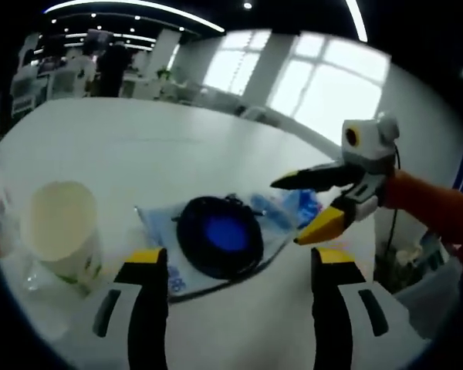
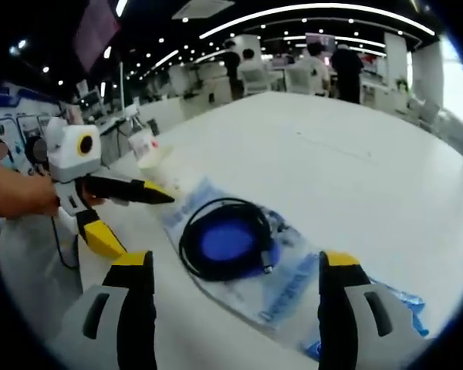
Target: Arrange the tabletop items into an orderly group along one side of the table until the central work area is clear of visible clutter.
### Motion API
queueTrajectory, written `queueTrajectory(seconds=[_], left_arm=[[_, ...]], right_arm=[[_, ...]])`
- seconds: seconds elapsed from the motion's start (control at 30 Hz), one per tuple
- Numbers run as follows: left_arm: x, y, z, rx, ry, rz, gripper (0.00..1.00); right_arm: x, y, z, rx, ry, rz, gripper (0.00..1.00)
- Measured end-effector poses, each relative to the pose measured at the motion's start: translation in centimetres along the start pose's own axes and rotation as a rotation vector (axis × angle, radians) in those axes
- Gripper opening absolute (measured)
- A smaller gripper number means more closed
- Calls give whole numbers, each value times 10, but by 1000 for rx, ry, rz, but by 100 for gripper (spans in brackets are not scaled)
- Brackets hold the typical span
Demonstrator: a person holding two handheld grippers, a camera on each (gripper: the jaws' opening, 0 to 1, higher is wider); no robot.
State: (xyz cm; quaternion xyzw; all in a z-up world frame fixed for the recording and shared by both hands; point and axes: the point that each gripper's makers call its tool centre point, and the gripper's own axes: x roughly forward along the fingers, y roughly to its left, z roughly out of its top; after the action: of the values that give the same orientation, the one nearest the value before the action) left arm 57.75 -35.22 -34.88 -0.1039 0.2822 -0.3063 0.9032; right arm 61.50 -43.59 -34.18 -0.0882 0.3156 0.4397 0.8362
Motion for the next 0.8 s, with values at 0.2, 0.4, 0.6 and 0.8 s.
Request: queueTrajectory(seconds=[0.2, 0.4, 0.6, 0.8], left_arm=[[8, 4, -3, -6, 5, 20, 62], [16, 10, -1, 12, 9, 50, 51], [21, 16, -1, 43, 19, 88, 41], [25, 17, -3, 62, 34, 103, 36]], right_arm=[[3, -3, -2, -25, 20, -12, 81], [6, -7, -5, -39, 39, -22, 72], [9, -9, -5, -46, 51, -25, 61], [16, -13, -8, -57, 76, -43, 49]])
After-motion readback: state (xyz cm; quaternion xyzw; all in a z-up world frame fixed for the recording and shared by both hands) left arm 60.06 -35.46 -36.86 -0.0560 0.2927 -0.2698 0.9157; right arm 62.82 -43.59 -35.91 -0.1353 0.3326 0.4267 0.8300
